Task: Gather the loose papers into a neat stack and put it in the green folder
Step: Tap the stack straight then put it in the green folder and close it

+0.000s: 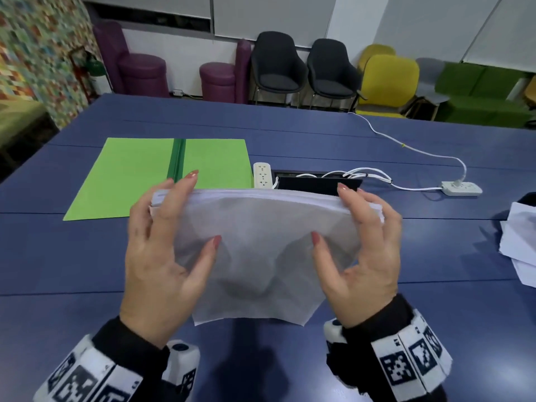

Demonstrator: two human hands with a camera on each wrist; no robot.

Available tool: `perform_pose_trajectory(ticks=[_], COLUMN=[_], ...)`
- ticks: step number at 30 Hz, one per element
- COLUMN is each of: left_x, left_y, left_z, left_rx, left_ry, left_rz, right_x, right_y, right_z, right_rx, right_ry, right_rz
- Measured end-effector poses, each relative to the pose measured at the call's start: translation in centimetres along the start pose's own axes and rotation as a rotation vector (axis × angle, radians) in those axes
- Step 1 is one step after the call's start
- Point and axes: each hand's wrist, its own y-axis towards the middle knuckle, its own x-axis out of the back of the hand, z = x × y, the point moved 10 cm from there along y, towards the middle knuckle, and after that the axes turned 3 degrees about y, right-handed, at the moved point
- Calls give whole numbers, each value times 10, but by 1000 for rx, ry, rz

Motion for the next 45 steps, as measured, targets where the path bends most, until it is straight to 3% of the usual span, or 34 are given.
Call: perform_pose_trajectory(ticks=[3, 15, 18, 22, 24, 28, 36, 41, 45], left_x=[-2, 3, -6, -56, -63, -59, -69, -81, -77], left_y=[0, 4, -2, -34, -37, -34, -51, -67, -58], left_z=[-5, 3, 34, 65, 69, 67, 75, 88, 90], left_rx=[16, 105, 326, 586, 582, 501, 527, 576, 583], left_ry=[-16, -178, -506, -746, -735, -711, -665, -590, -600], left_rz=[47, 15, 25, 278, 219, 116, 192, 319, 245], right_x=[-2, 7, 3, -51, -58, -49, -56, -64, -65], right_y=[-5, -6, -15, -44, -48, -47, -73, -78, -77], right_z=[1, -7, -51, -90, -89, -93, -103, -106, -110], right_rx=[-21, -92, -378, -692, -700, -676, -752, -778, -756], right_ry=[-1, 124, 440, 585, 578, 620, 583, 536, 491], right_rz=[9, -58, -74, 266, 269, 118, 145, 184, 159])
